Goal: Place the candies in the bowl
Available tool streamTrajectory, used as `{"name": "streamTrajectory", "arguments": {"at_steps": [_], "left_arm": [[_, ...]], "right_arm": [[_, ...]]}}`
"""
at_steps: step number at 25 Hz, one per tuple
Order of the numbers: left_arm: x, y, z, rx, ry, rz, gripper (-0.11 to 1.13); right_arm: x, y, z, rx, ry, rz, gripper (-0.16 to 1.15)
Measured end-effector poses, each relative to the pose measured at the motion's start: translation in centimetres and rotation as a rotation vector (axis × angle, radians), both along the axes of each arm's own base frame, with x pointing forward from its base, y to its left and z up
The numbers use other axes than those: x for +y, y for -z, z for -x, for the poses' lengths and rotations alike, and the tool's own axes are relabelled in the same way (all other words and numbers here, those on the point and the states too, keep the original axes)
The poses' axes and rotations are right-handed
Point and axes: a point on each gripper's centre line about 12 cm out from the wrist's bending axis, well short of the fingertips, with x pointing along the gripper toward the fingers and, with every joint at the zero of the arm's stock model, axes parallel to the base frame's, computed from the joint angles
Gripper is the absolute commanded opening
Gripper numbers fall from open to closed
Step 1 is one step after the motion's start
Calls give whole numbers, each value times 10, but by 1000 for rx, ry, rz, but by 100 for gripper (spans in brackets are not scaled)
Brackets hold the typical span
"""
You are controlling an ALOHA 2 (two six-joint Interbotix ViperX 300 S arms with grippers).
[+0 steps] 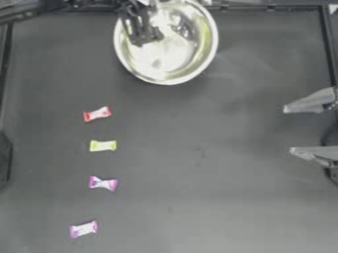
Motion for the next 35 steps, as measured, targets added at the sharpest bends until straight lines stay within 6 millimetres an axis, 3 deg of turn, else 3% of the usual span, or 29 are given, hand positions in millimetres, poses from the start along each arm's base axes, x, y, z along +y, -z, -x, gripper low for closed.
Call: {"name": "streamTrajectory", "arguments": {"at_steps": [5,11,25,35], "left_arm": [[-44,-46,24,-82,44,-59,97],[-109,-76,57,-194,126,-127,96],[-178,-80,128,-392,152,-134,96],[-200,-57,153,-472,124,-44,96]], "right_arm": [[0,1,0,6,0,0,100],[-4,4,0,29,20,-1,100],[-7,3,-2,56,37,-4,100],[-8,3,-4,69,43,-5,100]]}}
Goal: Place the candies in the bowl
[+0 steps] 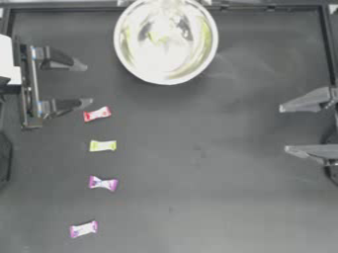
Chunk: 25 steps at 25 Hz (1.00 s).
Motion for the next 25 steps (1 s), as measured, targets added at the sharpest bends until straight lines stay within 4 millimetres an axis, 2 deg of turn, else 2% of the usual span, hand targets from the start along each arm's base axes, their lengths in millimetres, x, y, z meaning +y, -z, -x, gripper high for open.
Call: {"name": "streamTrajectory", "arguments": {"at_steps": [4,11,17,25], "left_arm": [[3,11,1,72,-5,48,96],[29,41,1,248,-69,133,96],[43,75,-14,420,-54,170,96],[52,92,-21,512,-50,186,96]], "right_arm": [[0,0,-4,14,0,-1,100],[-1,7,-9,49,0,-4,100],[-1,7,-10,49,2,-10,100],[-1,7,-10,48,4,-21,100]]}}
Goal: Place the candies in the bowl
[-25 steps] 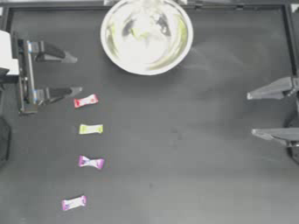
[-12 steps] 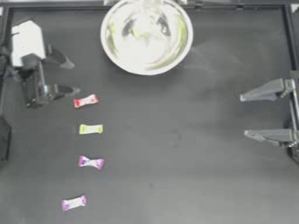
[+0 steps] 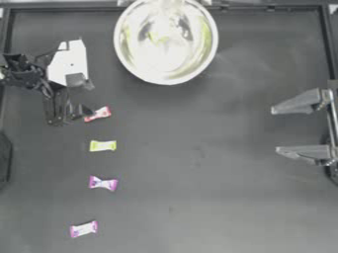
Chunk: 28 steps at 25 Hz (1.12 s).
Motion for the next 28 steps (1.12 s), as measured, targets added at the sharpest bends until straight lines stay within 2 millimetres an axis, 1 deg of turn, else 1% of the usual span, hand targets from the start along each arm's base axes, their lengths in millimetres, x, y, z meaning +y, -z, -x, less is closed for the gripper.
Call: {"name": "streamTrajectory", "arguments": {"at_steps": [5,8,13,20,28], "left_arm": [[4,21,-1,75,-5,44,96],[7,29,-6,101,-4,59,96],[9,42,-9,139,-5,83,96],[10,55,-11,171,-9,103,96],[12,72,-16,214,-6,127,96]], "right_arm": [[0,0,0,-2,0,0,100],[0,1,-2,5,1,0,100],[-1,3,-5,6,2,0,100],[-1,0,-12,11,2,5,100],[-1,0,-12,10,2,5,100]]}}
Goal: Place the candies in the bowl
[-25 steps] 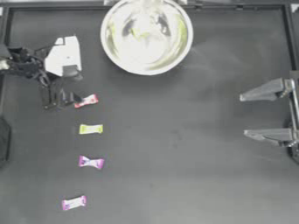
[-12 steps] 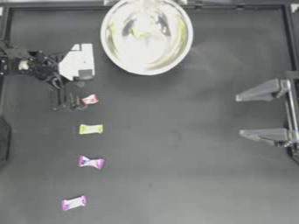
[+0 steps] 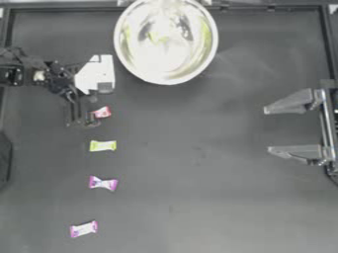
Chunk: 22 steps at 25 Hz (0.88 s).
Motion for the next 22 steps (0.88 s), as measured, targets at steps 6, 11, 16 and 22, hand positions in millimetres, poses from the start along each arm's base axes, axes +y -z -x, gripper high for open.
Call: {"name": "streamTrajectory", "arguments": {"at_steps": [6,11,16,22], "left_arm": [[3,5,-3,15,-9,4,96],[5,12,-3,49,-11,-2,96],[4,11,-9,54,3,-22,96],[1,16,-11,71,12,-17,96]], "right_arm": [[0,0,0,-3,2,0,100],[0,0,0,-3,2,-3,100],[0,0,0,-3,0,0,100],[0,-1,0,-6,1,4,100]]}}
